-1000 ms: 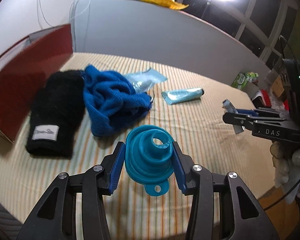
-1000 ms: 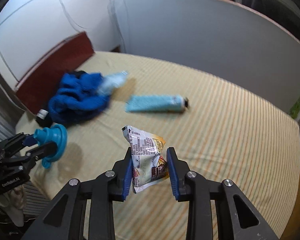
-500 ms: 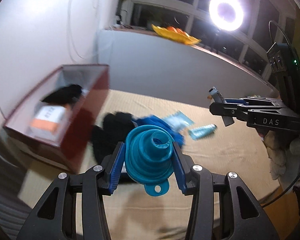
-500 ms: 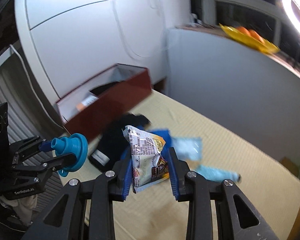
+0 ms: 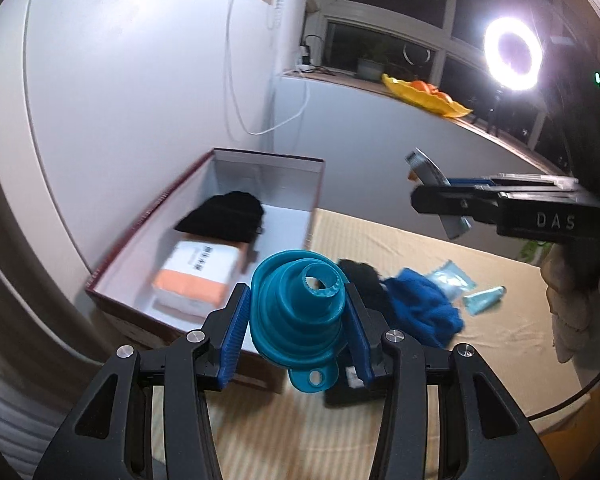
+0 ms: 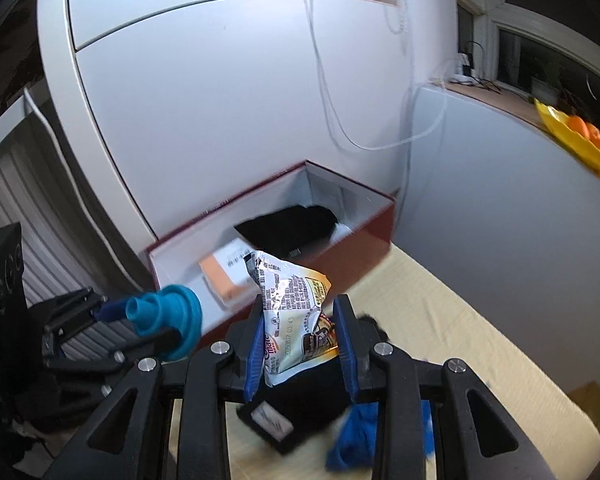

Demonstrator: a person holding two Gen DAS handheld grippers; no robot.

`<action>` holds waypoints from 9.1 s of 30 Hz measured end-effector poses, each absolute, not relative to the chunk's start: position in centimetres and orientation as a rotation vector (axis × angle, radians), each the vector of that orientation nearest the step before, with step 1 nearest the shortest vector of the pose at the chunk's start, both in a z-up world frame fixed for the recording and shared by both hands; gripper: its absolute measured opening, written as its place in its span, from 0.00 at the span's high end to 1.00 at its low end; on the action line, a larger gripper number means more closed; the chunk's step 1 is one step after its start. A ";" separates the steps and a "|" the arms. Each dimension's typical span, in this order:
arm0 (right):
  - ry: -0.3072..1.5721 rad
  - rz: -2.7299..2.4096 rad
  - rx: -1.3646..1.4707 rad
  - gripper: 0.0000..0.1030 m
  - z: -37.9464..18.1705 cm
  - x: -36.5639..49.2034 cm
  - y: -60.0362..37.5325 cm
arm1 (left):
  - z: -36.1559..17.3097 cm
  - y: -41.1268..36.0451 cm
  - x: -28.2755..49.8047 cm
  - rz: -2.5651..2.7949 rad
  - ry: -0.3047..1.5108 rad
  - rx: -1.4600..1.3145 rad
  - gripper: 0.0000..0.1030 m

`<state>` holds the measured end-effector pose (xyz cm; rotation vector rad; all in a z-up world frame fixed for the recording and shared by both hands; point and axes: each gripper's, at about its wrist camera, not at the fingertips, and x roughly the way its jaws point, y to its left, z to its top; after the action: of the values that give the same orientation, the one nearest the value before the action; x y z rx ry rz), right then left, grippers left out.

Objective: Organize soft objects
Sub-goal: 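Carry the funnel with the left tool while the right tool carries the wrapper, releasing both into the box, then move the right tool back over the bed to the blue towel, then close the right tool on the blue towel, then lift the blue towel with the right tool and carry it over the box, then lower the towel into the box and open the right tool, then move the right tool back to the black glove under the cotton pack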

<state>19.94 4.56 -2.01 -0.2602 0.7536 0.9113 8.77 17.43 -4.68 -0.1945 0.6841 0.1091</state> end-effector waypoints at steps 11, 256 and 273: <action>0.801 0.908 -0.282 0.72 -3.4 22.7 12.7 | -5.8 20.9 11.5 0.174 0.715 -0.219 0.57; 1.147 0.964 -0.109 0.81 -15.9 23.8 6.0 | -14.2 10.3 9.4 -0.002 0.811 -0.261 0.61; 1.201 0.881 -0.227 0.92 -18.5 23.8 4.7 | -15.9 7.8 11.8 -0.088 0.878 -0.278 0.65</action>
<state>23.76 4.66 -18.49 -0.2268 1.2008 0.8806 11.77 7.80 -15.89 -0.2783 0.8782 -0.0876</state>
